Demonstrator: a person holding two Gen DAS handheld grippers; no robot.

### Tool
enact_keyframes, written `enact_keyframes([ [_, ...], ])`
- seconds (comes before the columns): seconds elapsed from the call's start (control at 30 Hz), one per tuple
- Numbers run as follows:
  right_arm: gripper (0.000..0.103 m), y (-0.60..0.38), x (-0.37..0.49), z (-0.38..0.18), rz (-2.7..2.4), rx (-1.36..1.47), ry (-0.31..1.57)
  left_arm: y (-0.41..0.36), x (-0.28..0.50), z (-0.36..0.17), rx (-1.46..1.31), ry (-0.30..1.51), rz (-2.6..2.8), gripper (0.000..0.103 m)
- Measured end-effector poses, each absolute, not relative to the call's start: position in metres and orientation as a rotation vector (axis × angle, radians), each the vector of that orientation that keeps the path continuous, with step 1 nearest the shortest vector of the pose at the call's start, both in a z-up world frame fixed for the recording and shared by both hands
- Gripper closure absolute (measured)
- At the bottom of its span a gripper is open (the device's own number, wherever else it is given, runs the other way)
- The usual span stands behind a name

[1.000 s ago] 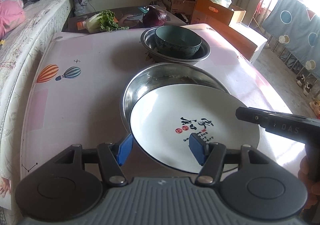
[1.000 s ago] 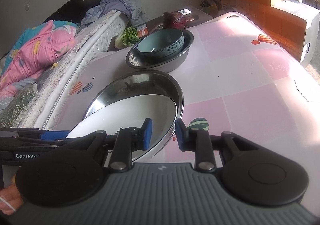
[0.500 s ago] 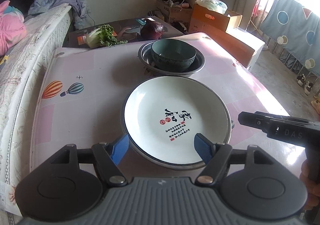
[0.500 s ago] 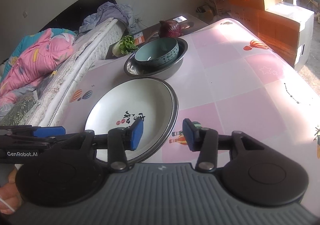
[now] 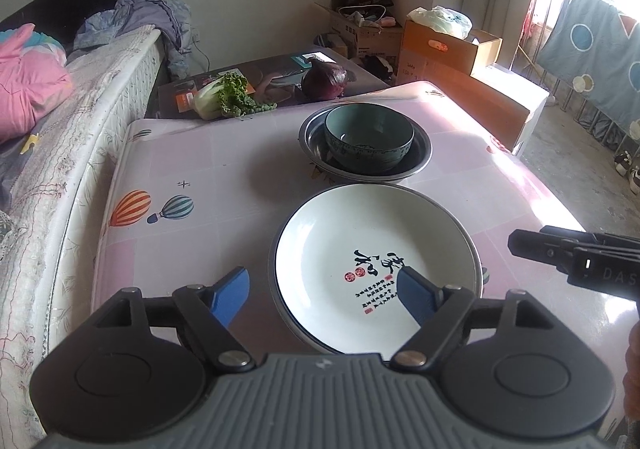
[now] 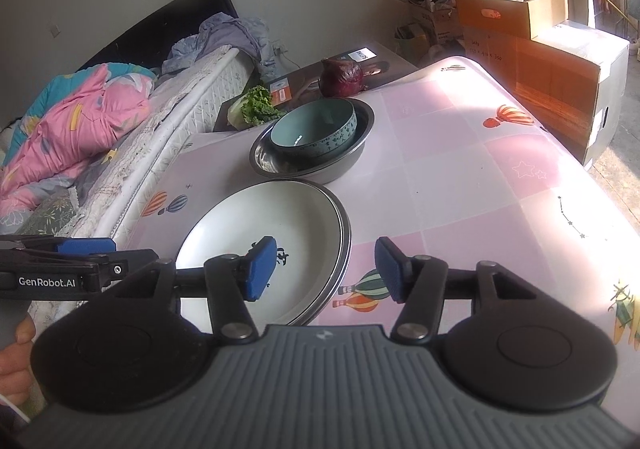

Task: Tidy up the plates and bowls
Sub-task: 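Grasp the steel bowl rim holding the green bowl with both tools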

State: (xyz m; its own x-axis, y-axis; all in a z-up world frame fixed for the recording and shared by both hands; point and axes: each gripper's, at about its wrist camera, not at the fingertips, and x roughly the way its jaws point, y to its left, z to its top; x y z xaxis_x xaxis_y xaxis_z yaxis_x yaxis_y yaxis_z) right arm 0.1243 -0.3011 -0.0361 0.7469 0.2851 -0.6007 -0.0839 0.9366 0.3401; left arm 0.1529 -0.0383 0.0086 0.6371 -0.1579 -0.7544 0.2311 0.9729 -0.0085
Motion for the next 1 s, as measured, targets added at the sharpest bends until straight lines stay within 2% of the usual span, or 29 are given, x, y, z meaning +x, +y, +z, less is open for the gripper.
enact_keyframes([
  [0.43, 0.048, -0.298, 0.157, -0.02, 0.241, 0.266, 0.694, -0.039, 0.188, 0.01, 0.072, 0.836, -0.215, 0.02],
  [0.83, 0.049, -0.313, 0.219, -0.014, 0.251, 0.279, 0.725, -0.025, 0.258, 0.009, -0.041, 0.801, -0.291, 0.021],
  [0.9, 0.049, -0.314, 0.232, -0.016, 0.249, 0.282, 0.729, -0.023, 0.273, 0.005, -0.065, 0.808, -0.306, 0.023],
  [0.97, 0.049, -0.317, 0.245, -0.018, 0.244, 0.291, 0.734, -0.023, 0.289, -0.001, -0.086, 0.821, -0.314, 0.034],
  [1.0, 0.049, -0.318, 0.255, -0.021, 0.237, 0.301, 0.742, -0.024, 0.297, -0.004, -0.092, 0.83, -0.314, 0.036],
])
